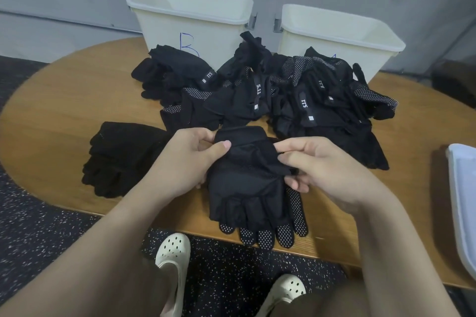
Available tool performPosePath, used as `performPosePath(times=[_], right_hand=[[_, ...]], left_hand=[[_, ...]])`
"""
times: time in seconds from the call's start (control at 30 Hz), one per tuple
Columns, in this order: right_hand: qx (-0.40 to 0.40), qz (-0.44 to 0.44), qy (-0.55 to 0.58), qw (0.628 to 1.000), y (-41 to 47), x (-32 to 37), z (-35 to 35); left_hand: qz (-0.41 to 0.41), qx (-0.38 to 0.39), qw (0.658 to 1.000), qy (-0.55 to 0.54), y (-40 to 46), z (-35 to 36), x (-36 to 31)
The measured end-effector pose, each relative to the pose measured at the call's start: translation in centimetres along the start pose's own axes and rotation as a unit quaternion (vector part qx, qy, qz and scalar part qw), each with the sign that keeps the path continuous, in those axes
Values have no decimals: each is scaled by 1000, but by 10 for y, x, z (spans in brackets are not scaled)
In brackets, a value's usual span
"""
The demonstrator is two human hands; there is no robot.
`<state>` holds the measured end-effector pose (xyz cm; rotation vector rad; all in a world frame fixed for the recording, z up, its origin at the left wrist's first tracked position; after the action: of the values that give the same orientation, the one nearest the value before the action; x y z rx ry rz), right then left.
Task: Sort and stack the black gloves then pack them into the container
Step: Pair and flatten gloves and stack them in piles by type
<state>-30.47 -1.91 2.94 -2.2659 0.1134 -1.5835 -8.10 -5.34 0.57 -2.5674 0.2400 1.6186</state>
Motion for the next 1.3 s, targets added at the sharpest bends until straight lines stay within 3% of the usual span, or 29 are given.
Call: performPosePath(times=[0.27, 0.37, 0.53, 0.73, 0.8, 0.93, 1.0, 1.07, 1.17, 1.3], right_hand=[[-37, -24, -144, 989, -23, 7, 3], [-30, -11, -132, 991, -26, 8, 14], [-88, -28, -139, 986, -19, -3, 13], [-64, -44, -104, 992, -20, -6, 2], [-61, -43, -115, 991, -17, -9, 1], [-67, -40, -108, 991, -15, -13, 1], [-68, -38, -100, 992, -14, -14, 0], [-62, -28, -92, 993, -10, -17, -1], [-59, -5, -87, 994, -3, -24, -4], [-66, 13, -92, 993, 3, -27, -6]], left_hand=[[-7, 11, 998, 54, 2, -1, 7], [1, 20, 998, 64, 3, -2, 6], [25, 22, 997, 76, 5, 1, 4], [18, 6, 992, 127, 8, -1, 13], [50, -30, 984, 169, 4, -1, 10], [218, -95, 942, 237, -14, -3, -17], [305, -27, 912, 273, -24, 6, -29], [328, 78, 887, 316, -31, 21, -25], [267, 185, 881, 345, -28, 37, -1], [242, 225, 880, 341, -17, 41, 11]])
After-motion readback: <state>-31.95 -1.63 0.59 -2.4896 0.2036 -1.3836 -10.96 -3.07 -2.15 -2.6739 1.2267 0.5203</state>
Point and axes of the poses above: each hand's wrist, its own y-axis towards the middle knuckle, its own z-axis out of the palm, x = y × z, the point moved 4 cm from there along y, towards the middle knuckle, and after that the axes turned 4 degrees about z, right-handed, at the moved point
